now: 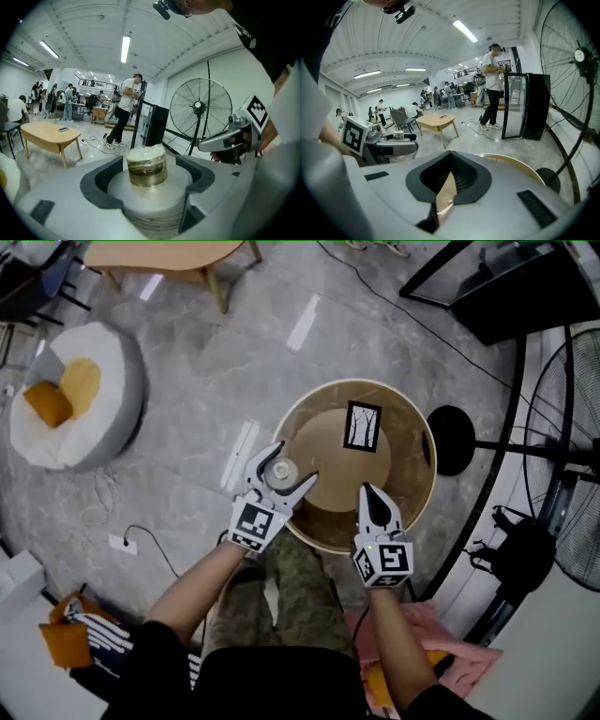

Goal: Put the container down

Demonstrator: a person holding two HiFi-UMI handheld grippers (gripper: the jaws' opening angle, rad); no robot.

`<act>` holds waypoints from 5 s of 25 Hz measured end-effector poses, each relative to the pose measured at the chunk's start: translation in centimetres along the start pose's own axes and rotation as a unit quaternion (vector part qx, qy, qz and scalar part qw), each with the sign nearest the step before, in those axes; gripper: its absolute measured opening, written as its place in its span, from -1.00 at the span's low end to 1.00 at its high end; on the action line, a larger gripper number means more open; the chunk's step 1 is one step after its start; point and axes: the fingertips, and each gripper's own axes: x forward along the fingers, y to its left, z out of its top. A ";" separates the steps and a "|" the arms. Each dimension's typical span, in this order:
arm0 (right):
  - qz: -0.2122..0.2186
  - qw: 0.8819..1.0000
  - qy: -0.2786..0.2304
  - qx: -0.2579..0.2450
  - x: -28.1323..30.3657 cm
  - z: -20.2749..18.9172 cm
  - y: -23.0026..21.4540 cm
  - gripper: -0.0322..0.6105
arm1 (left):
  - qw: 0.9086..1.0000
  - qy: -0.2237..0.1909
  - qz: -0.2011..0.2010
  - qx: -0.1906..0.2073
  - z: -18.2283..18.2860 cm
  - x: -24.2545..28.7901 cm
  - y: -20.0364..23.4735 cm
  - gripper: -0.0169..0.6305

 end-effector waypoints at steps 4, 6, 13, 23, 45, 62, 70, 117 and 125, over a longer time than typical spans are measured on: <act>-0.007 0.999 0.033 -0.008 3.2 -3.6 -1.9 -0.83 | 1.000 0.009 -0.009 0.020 -3.7 3.1 0.7 0.17; -0.010 0.999 0.045 -0.010 4.7 -5.3 -2.6 -0.83 | 1.000 0.006 -0.014 0.016 -5.3 4.7 1.1 0.17; -0.023 0.998 0.064 0.001 8.9 -10.6 -5.1 -0.83 | 0.999 0.007 -0.028 0.023 -11.0 10.4 1.6 0.17; -0.020 0.996 0.082 0.009 13.1 -15.5 -5.2 -0.83 | 0.998 0.022 -0.053 0.029 -16.6 14.2 3.0 0.17; -0.037 0.995 0.092 0.000 13.2 -19.5 -7.9 -0.83 | 0.992 0.020 -0.089 0.088 -19.4 17.8 0.4 0.17; -0.039 0.995 0.096 -0.008 12.6 -19.2 -8.6 -0.83 | 0.985 0.051 -0.116 0.114 -21.6 16.1 0.0 0.17; -0.037 0.995 0.097 0.004 12.8 -19.4 -8.5 -0.83 | 0.984 0.070 -0.124 0.105 -22.3 15.6 0.0 0.17; -0.056 0.997 0.047 0.016 -4.1 -14.3 8.3 -0.83 | 0.998 0.032 -0.029 0.044 -13.3 -12.4 -1.0 0.18; -0.050 0.998 -0.015 0.024 -15.8 -3.3 13.4 -0.83 | 1.000 -0.005 -0.022 0.016 1.1 -26.3 -5.7 0.18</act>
